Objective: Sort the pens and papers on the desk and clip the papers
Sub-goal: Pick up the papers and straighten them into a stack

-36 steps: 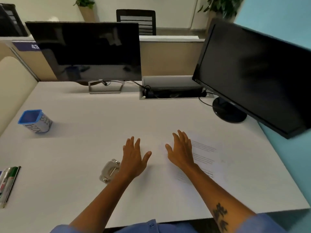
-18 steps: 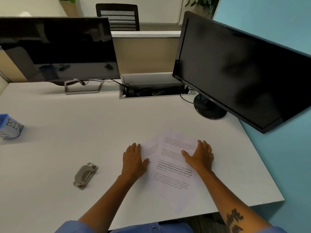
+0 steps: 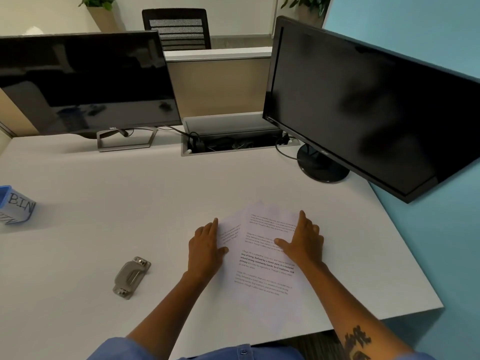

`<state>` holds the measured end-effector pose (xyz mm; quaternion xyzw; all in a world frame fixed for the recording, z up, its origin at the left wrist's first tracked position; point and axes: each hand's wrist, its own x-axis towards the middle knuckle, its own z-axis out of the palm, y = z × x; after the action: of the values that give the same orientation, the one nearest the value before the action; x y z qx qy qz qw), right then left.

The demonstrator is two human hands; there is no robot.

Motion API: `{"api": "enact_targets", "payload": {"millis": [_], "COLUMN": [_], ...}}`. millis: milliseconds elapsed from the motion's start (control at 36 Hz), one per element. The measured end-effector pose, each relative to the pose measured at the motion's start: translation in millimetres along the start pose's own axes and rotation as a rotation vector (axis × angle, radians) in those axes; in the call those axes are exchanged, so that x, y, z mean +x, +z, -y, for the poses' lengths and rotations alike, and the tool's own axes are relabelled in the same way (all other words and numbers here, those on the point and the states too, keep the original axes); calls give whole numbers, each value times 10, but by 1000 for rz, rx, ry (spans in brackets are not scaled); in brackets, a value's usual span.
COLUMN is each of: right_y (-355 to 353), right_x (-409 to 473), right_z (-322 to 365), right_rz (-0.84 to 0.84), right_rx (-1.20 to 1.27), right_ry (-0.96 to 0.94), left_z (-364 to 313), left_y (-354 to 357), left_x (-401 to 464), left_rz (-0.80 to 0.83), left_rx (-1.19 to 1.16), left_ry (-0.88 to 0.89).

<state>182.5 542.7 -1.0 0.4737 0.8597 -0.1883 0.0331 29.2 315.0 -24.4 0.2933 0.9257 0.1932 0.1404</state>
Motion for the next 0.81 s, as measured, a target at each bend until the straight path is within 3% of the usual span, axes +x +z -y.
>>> {"api": "enact_targets", "payload": {"millis": [194, 306, 472, 611, 806], "right_y": [74, 90, 54, -48, -154], "right_x": [-50, -68, -61, 1, 56], "right_z": [19, 37, 58, 46, 44], "right_rz": [-23, -27, 5, 100, 112], "right_rx": [11, 68, 368, 539, 336], "right_ry": [-15, -21, 42, 77, 18], "left_z": [-46, -100, -164, -226, -198], "left_y": [53, 103, 69, -25, -90], "left_x": [-44, -52, -60, -35, 10], "left_rz": [-72, -37, -80, -79, -57], "left_rx": [-98, -265, -624, -757, -834], "left_ry": [43, -62, -206, -296, -320]}}
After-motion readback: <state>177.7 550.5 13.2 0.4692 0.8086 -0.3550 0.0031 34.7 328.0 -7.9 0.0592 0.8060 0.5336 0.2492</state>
